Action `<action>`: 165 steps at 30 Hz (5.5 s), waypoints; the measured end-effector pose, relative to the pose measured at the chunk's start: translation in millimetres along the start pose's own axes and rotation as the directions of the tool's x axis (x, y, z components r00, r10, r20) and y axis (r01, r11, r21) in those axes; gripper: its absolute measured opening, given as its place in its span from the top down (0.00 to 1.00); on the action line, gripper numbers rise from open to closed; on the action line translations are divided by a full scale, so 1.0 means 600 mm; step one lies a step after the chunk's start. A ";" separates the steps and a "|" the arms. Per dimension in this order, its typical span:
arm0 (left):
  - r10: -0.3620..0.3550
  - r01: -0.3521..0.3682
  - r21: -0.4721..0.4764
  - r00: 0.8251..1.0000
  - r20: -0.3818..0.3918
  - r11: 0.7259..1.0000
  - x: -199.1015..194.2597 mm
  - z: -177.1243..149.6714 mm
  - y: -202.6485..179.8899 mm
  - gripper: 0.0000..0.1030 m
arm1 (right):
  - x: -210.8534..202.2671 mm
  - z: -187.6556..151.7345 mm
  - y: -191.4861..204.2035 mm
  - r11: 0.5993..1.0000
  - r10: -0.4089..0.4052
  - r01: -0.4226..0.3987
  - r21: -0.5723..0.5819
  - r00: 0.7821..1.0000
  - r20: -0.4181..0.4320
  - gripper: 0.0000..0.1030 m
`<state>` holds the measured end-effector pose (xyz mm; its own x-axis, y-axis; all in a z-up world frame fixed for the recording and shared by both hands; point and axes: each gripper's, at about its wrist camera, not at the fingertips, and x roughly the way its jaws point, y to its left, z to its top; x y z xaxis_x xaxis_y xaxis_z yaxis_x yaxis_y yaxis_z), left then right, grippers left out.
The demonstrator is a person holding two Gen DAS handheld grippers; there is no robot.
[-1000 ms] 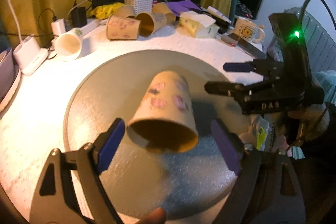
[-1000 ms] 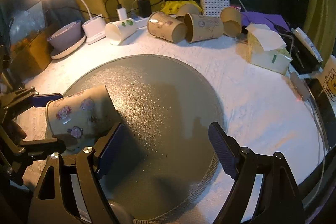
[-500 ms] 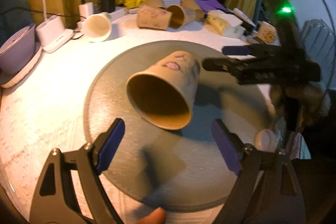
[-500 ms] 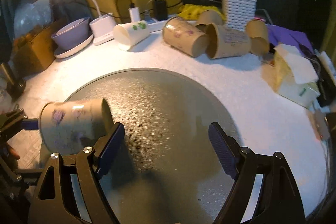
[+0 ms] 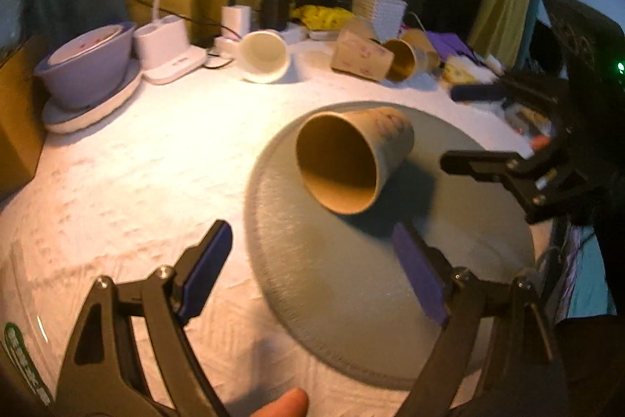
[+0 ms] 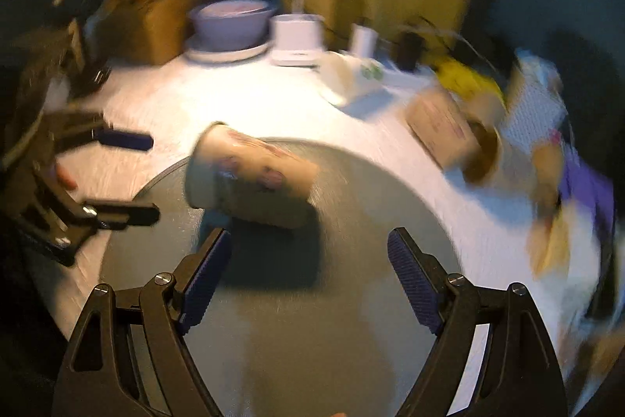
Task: Flip cup upright
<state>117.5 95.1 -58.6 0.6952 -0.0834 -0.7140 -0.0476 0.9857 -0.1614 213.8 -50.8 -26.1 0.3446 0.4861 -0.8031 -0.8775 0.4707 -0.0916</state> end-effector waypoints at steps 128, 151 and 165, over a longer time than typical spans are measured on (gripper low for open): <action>0.030 -0.034 0.011 0.974 0.223 0.999 -0.147 -0.048 -0.140 0.17 | -0.177 -0.146 0.080 0.920 -0.201 0.117 0.373 0.960 0.195 0.17; 0.039 -0.062 0.045 0.916 0.398 0.997 -0.268 -0.030 -0.177 0.17 | -0.341 -0.125 0.119 0.895 -0.342 0.203 0.397 0.884 0.319 0.17; 0.030 -0.078 0.070 0.854 0.520 0.995 -0.335 -0.034 -0.206 0.17 | -0.412 -0.118 0.127 0.870 -0.411 0.235 0.433 0.830 0.377 0.17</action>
<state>-31.0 -12.8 90.7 0.9648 0.0345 -0.2606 -0.0511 0.9970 -0.0573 37.9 -187.1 123.3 0.7725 0.4874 -0.4070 -0.5385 0.8425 -0.0132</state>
